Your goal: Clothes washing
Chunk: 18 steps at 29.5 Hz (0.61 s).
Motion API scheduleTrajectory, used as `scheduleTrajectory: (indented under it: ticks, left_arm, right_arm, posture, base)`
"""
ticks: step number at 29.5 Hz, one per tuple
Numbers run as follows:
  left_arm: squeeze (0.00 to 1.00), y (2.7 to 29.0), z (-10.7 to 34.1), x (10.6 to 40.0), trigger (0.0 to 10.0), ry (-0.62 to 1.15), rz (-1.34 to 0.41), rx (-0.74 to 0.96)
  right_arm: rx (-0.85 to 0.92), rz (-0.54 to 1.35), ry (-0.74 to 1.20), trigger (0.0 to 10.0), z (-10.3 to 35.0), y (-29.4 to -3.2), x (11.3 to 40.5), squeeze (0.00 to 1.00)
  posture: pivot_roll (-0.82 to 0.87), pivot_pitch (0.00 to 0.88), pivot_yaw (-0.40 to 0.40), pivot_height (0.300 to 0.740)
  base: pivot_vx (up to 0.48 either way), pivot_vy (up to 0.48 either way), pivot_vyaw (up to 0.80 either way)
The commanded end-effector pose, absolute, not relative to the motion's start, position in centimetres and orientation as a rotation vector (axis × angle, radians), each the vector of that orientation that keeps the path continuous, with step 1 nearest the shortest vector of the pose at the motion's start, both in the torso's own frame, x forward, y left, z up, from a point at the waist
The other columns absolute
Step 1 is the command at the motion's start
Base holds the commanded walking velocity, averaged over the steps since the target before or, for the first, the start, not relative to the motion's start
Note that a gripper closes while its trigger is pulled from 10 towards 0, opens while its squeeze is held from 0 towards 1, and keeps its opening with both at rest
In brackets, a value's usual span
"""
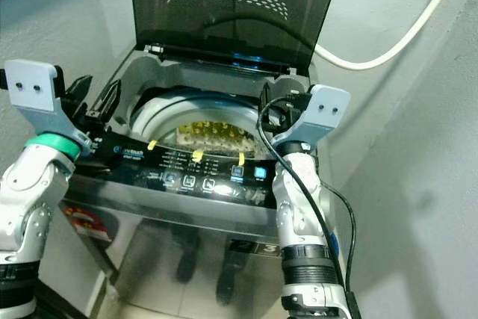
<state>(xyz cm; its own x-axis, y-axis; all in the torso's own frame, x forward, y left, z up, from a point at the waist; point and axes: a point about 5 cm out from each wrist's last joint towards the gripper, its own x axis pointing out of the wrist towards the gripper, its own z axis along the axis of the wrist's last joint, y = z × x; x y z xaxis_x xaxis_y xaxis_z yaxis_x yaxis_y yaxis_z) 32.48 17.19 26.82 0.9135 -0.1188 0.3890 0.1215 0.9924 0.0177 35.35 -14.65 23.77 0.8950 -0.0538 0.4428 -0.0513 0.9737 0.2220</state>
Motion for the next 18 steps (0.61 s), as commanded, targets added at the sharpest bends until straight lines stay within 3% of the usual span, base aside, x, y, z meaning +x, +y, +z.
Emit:
scheduleTrajectory:
  ticks: [1,18]
  left_arm:
    - [0.00,17.29,26.54,32.65,10.0,-0.394,-0.107,-0.008]
    - [0.00,17.25,26.65,33.00,10.0,-0.401,-0.107,-0.006]
  right_arm:
    - [0.231,-0.002,-0.476,10.0,24.04,-14.64,35.39,0.00]
    - [0.198,0.006,-0.488,10.0,24.40,-14.59,35.47,0.00]
  posture:
    - [0.11,0.000,-0.005,0.740]
    - [0.09,0.000,0.002,0.740]
  base:
    - [0.000,0.000,0.00]
    - [0.000,0.000,0.00]
